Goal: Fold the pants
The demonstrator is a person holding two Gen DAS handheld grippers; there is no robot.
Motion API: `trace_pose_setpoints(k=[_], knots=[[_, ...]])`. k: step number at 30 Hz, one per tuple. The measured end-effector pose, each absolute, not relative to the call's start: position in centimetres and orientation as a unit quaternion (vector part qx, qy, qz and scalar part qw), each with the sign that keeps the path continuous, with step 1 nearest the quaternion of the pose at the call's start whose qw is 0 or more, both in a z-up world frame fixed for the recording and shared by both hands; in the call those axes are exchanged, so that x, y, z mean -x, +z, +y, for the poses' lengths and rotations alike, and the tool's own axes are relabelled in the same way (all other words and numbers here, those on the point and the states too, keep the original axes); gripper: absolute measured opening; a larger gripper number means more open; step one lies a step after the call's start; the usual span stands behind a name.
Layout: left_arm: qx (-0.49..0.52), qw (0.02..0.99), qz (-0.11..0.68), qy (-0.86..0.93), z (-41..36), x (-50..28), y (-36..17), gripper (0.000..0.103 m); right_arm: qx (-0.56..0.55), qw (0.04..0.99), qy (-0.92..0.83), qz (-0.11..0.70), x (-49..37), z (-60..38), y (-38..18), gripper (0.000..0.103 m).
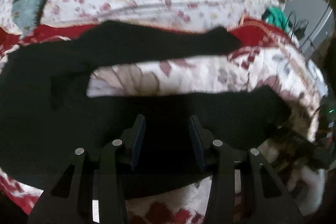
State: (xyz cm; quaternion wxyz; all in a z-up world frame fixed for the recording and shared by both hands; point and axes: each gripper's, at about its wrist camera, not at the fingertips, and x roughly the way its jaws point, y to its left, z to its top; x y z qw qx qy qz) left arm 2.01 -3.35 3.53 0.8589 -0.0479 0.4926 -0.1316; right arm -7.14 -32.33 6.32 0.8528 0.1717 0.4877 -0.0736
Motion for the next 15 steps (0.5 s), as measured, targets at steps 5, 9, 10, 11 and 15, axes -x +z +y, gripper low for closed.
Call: trace_pose_setpoints(k=[5, 9, 10, 11, 15], knots=[[0.036, 0.859, 0.491, -0.141, -4.0, -1.8, 2.3, 0.042, -0.174, 0.863, -0.081, 0.468, 9.0, -33.0, 8.9, 0.017], [0.064, 0.851, 0.495, -0.165, -2.5, -2.3, 3.4, 0.042, -0.184, 0.887, -0.071, 0.418, 8.9, -32.9, 12.0, 0.037], [0.068, 0.852, 0.491, -0.167, -2.0, -2.6, 3.9, 0.042, -0.192, 0.891, -0.062, 0.406, 8.4, -32.8, 12.6, 0.042], [0.071, 0.855, 0.486, -0.166, -1.4, -3.0, 4.4, 0.042, -0.200, 0.895, -0.049, 0.396, 7.8, -32.7, 13.0, 0.053], [0.096, 0.855, 0.485, -0.159, 1.2, -4.6, 5.4, 0.058, -0.243, 0.886, 0.003, 0.395, 3.6, -32.8, 11.7, 0.056]])
